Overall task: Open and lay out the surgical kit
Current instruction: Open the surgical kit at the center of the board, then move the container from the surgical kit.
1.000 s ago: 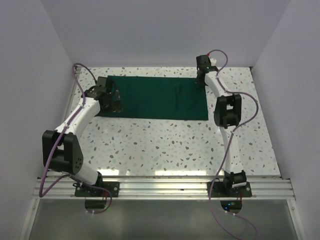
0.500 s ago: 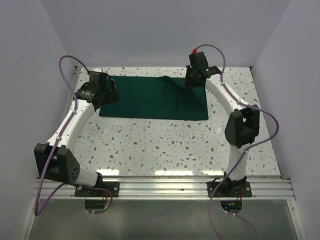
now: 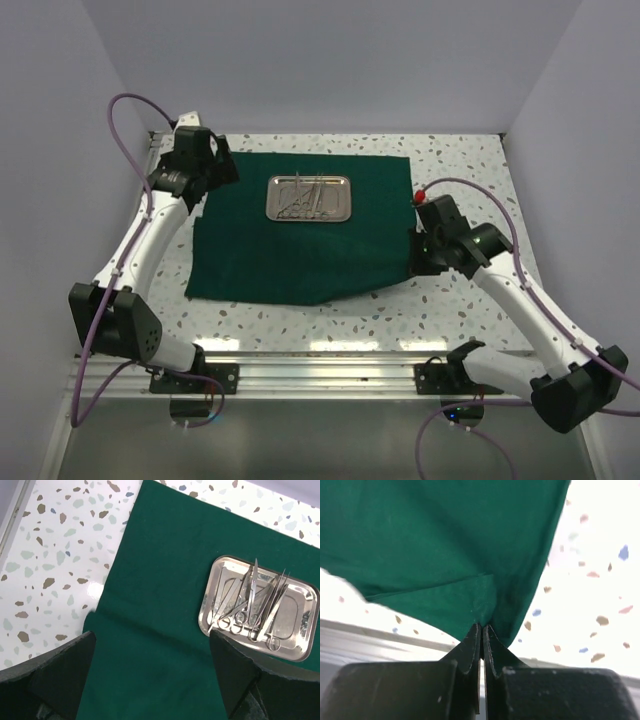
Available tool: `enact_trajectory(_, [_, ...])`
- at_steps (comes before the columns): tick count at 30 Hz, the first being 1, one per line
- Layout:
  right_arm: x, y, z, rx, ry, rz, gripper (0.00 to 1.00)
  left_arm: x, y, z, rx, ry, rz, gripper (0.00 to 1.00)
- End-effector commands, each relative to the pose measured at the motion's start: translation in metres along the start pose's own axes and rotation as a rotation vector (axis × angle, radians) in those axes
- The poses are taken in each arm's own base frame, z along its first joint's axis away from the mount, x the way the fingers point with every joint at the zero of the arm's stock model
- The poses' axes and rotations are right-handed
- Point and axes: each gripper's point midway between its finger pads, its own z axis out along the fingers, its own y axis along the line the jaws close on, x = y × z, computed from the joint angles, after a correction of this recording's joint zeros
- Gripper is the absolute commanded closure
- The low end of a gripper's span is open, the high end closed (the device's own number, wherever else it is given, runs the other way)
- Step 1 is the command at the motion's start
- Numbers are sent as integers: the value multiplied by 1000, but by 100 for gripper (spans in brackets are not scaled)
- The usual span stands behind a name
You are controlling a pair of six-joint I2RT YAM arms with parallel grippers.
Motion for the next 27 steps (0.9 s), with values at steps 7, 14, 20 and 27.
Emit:
enact_trajectory(7, [70, -38, 2, 171, 274, 4, 2, -17, -4, 4, 8, -42, -11, 0])
enact_trajectory(14, [18, -42, 16, 312, 202, 7, 2, 12, -28, 10, 157, 51, 73, 0])
enact_trajectory(20, [-76, 14, 48, 163, 42, 24, 2, 40, -99, 40, 435, 168, 146, 0])
enact_trajectory(27, [-121, 37, 71, 156, 66, -5, 4, 54, -169, 100, 326, 231, 278, 11])
